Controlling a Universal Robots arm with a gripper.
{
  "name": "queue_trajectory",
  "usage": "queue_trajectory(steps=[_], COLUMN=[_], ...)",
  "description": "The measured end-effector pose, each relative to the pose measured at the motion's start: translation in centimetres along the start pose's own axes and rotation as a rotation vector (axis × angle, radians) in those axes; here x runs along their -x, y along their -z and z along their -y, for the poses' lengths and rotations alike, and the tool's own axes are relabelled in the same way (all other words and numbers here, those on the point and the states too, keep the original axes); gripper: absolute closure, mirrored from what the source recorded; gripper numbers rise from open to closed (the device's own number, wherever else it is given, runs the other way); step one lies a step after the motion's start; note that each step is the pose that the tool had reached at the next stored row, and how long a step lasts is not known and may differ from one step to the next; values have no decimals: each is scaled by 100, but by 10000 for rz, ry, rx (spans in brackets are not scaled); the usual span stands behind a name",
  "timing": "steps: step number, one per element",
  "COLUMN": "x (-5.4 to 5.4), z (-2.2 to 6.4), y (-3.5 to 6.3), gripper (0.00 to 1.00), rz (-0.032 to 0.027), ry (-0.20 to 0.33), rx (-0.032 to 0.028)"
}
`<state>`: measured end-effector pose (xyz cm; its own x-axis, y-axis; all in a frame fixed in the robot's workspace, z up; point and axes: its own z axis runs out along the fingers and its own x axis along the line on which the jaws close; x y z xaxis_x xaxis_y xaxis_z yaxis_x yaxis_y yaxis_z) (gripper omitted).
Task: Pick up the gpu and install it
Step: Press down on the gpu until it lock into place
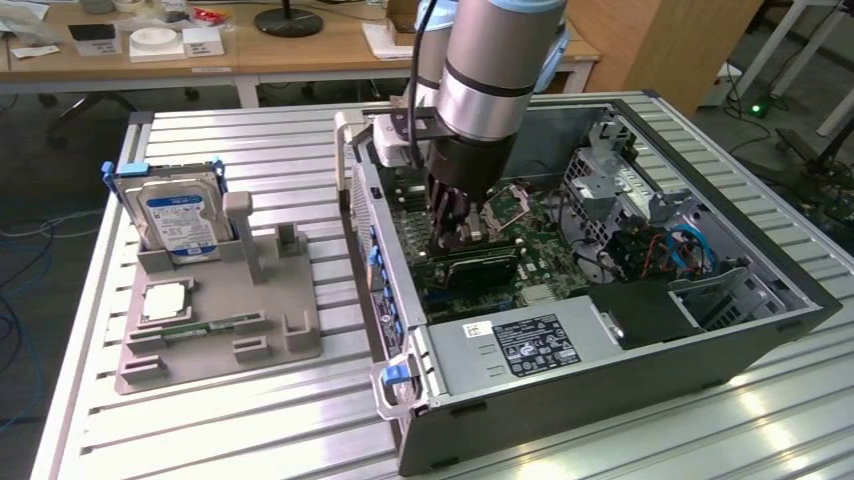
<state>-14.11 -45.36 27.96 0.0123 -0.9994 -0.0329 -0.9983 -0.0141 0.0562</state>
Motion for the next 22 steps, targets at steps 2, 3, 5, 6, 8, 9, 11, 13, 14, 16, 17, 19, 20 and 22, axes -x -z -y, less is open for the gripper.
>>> queue_trajectory(steps=[2,3,5,6,8,9,11,13,14,16,17,19,20,22], x=[0,0,-1,-2,-8,-16,-46,-53,-54,-53,-54,-54,-55,-55], z=[27,48,74,81,89,92,95,99,100,102,103,104,105,106], y=[1,2,2,0,-3,-6,-12,-36,-53,-79,-86,-102,-114,-133], gripper=[89,89,89,89,89,89,89,89,89,89,89,89,89,89], rz=[-1,-1,1,2,-2,1,-1,1,1,1,0,-1,-1,1], ry=[1,-1,1,1,0,0,0,-1,-2,-1,0,0,1,0], rx=[0,-1,-1,-2,1,-1,0,-1,0,-1,0,0,0,0])
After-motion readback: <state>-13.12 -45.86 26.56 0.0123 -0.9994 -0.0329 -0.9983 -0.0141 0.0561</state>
